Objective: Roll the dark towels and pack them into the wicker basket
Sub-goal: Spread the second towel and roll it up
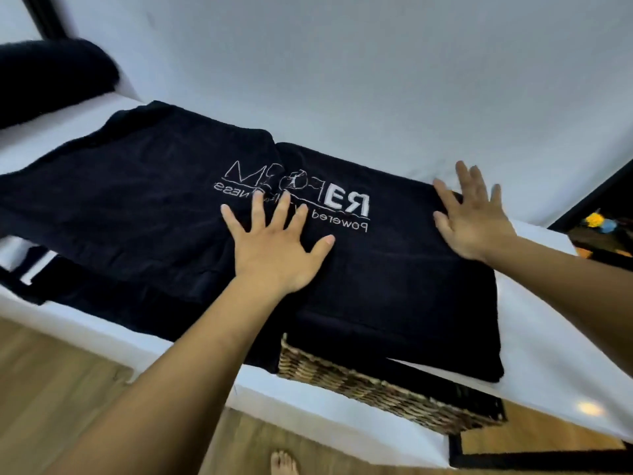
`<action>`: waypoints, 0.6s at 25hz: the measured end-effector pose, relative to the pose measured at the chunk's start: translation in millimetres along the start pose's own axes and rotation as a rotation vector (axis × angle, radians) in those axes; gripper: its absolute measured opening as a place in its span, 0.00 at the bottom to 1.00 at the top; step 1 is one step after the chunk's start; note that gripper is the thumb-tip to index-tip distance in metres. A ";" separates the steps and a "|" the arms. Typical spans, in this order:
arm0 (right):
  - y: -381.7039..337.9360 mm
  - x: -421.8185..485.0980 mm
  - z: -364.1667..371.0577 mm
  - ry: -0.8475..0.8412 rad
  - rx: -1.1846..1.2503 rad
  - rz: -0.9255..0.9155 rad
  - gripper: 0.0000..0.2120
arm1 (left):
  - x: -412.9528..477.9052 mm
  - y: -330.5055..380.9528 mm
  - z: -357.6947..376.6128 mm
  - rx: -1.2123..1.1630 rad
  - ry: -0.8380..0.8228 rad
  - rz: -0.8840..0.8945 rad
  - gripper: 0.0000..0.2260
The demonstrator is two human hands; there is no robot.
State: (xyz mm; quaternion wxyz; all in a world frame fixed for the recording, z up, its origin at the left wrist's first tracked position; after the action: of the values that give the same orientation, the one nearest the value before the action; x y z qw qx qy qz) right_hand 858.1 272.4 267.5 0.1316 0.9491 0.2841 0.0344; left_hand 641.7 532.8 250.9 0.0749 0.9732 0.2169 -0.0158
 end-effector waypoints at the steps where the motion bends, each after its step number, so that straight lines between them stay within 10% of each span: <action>1: -7.6 1.9 -6.7 0.073 -0.083 -0.193 0.29 | 0.7 -15.6 -4.6 -0.028 0.001 -0.086 0.36; 6: -15.7 21.5 0.7 0.076 0.005 -0.693 0.28 | 21.6 -97.4 -21.4 -0.176 -0.046 -0.493 0.38; 15: -21.8 25.4 21.9 0.096 0.295 -0.671 0.26 | 68.8 -144.4 -27.2 -0.162 0.001 -0.801 0.40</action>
State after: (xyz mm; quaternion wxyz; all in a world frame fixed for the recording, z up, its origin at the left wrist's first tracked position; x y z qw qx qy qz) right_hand 870.9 298.8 240.3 -0.0161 0.8093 0.5871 -0.0077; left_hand 642.6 695.1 253.3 0.1393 0.8028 0.5792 -0.0262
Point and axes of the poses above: each hand's wrist, its own x-axis towards the middle knuckle, its own z-axis out of the palm, y = z × x, the point moved 6 cm from there along x, towards the middle knuckle, and after that the axes turned 3 degrees about -x, right-handed, at the moved point
